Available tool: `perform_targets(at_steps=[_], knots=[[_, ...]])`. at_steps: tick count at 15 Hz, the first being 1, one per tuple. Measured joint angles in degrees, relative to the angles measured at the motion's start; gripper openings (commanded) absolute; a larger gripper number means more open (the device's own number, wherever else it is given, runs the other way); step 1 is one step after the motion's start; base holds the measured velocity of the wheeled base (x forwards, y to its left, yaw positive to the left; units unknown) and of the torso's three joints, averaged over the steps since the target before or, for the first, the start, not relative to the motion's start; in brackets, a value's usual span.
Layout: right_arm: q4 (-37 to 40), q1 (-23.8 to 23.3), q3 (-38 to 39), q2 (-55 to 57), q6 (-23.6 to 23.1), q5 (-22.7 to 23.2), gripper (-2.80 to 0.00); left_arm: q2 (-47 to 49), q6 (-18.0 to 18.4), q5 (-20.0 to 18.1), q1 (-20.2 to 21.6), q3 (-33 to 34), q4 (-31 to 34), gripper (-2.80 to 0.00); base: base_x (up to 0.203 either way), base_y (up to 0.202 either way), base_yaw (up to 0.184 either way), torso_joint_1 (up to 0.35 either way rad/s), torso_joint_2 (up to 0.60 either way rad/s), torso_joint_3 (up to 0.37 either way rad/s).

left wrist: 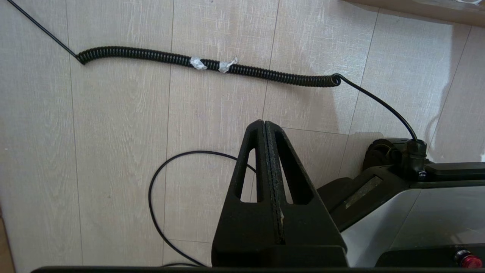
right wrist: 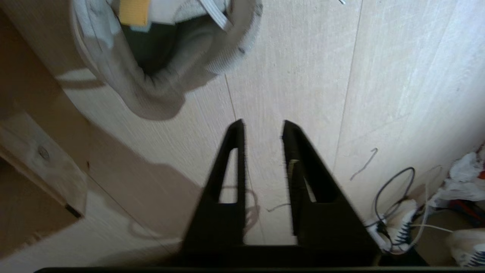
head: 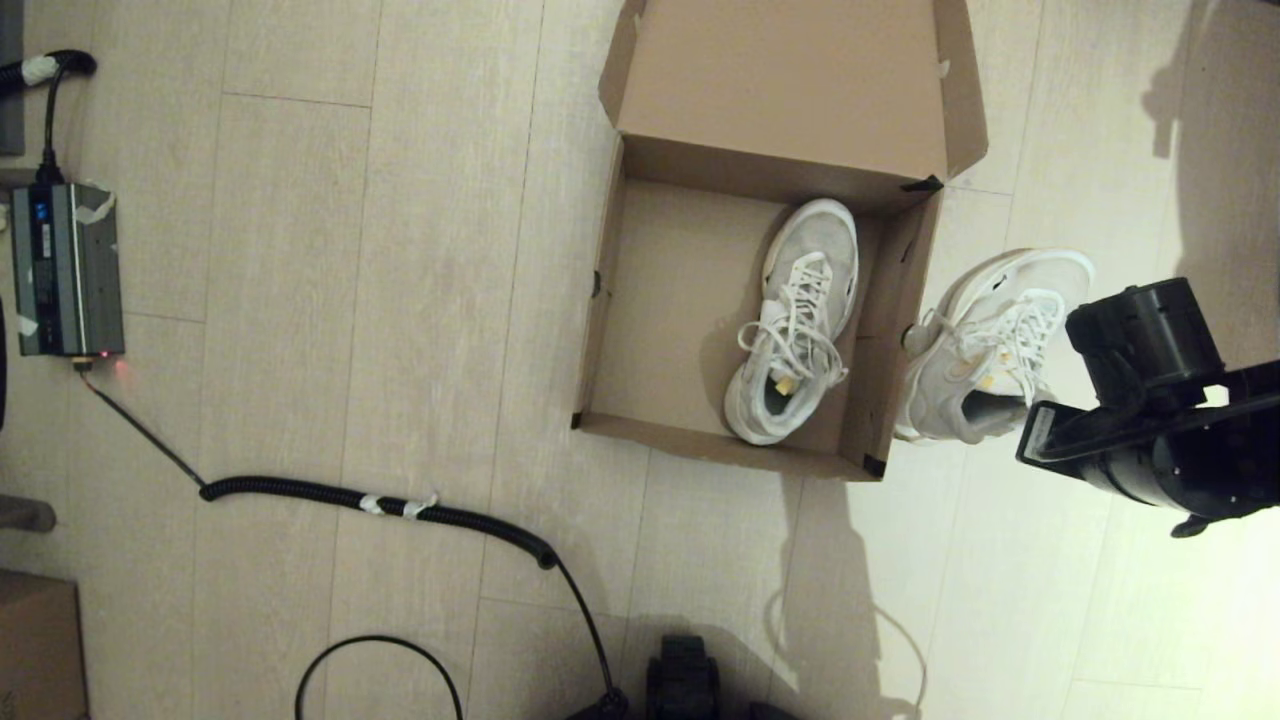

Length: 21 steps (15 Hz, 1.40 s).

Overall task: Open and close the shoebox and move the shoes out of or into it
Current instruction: Put the shoes into the shoe box

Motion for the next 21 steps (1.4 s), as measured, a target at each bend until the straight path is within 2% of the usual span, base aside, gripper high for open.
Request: perform_targets(at_steps=[4, 9, 15, 21], knots=[[-9.5, -0.1, 0.7, 3.0, 2.8, -2.3, 0.0, 0.0, 0.0, 0.0, 0.0, 0.0, 0.0, -2.8, 0.0, 0.0, 0.0, 0.0, 0.0, 0.0], [-10.1, -0.4, 2.8, 5.8, 4.9, -3.6, 0.0, 0.0, 0.0, 0.0, 0.0, 0.0, 0.0, -2.8, 0.0, 0.0, 0.0, 0.0, 0.0, 0.0], [-14.7, -1.0, 2.3, 8.1, 5.5, -3.8, 0.0, 0.0, 0.0, 0.0, 0.0, 0.0, 0.0, -2.8, 0.0, 0.0, 0.0, 0.0, 0.0, 0.0], [-26.5, -1.9, 4.0, 13.4, 6.3, -5.8, 0.0, 0.0, 0.0, 0.0, 0.0, 0.0, 0.0, -2.8, 0.0, 0.0, 0.0, 0.0, 0.0, 0.0]])
